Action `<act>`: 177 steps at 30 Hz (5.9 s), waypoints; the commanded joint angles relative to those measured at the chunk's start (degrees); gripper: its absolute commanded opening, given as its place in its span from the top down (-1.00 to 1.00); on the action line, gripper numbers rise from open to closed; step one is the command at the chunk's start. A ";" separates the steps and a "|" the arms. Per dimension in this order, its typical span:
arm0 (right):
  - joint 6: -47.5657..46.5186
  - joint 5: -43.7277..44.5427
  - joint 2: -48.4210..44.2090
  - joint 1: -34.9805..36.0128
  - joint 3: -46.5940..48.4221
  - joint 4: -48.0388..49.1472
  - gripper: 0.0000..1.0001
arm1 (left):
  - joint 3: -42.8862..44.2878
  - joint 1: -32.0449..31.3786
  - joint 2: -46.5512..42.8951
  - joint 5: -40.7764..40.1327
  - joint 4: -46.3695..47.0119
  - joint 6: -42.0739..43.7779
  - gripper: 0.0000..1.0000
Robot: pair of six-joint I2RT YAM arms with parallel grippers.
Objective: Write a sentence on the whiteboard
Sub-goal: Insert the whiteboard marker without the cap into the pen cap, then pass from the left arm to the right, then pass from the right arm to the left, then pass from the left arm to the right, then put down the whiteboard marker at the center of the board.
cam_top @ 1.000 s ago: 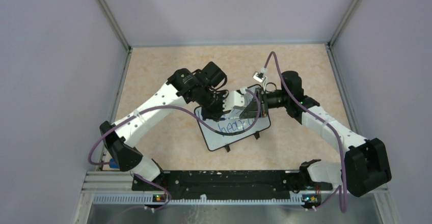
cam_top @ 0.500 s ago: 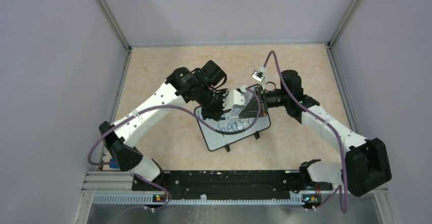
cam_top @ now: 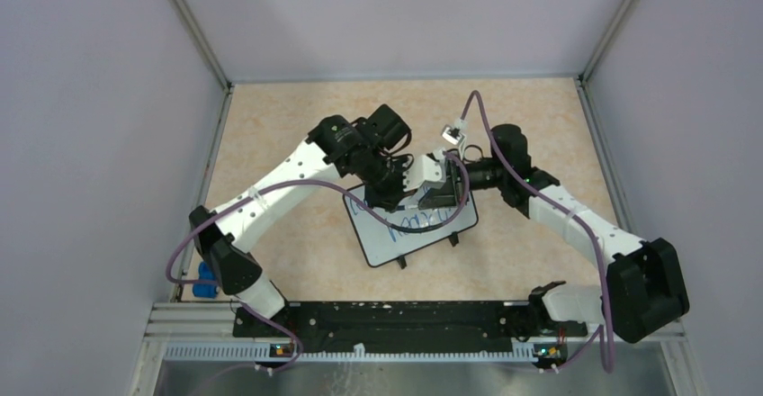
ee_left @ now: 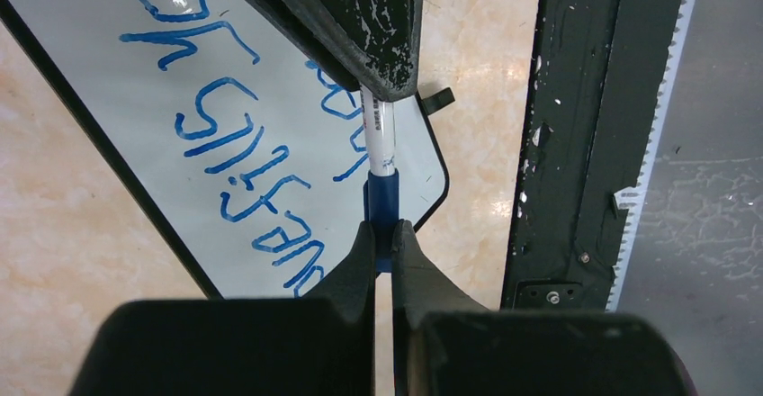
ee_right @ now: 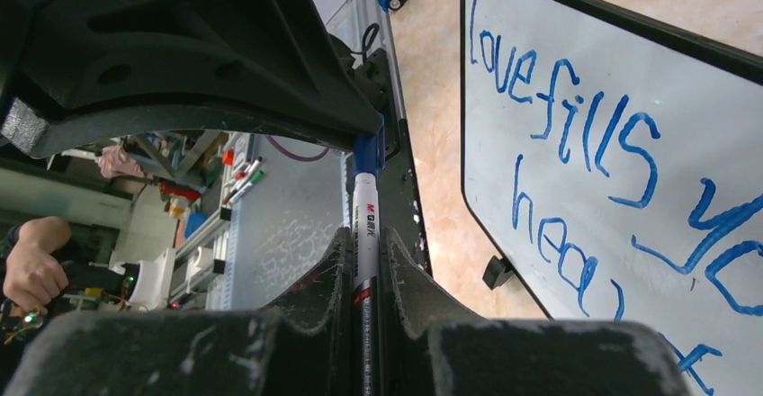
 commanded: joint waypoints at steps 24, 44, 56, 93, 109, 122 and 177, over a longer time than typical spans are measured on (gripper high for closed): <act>13.02 -3.14 -0.56 -3.77 1.38 18.51 1.00 | -0.15 17.70 -12.28 19.45 17.24 -6.50 -0.51; 15.43 -4.48 -0.67 -1.44 1.29 18.91 1.00 | -20.41 8.80 -21.23 1.78 27.75 5.04 -0.42; 16.03 -3.72 -0.48 -1.06 1.29 19.85 1.00 | -19.52 3.93 -17.40 0.40 26.88 4.29 0.04; 13.23 -2.11 2.00 2.08 1.56 17.74 1.00 | -5.16 -0.80 -6.98 8.79 30.77 -3.41 1.00; -11.53 -2.59 -1.35 -4.92 15.59 -21.05 -0.07 | -19.47 -0.74 -19.45 -6.93 25.77 15.14 1.00; -21.95 2.84 2.28 3.03 21.57 -37.77 -0.24 | -28.32 -5.31 -27.00 -14.76 25.04 42.05 1.00; -49.60 39.29 2.59 -36.43 10.09 -45.25 1.00 | -16.60 46.24 -11.04 14.95 29.67 -16.84 -0.98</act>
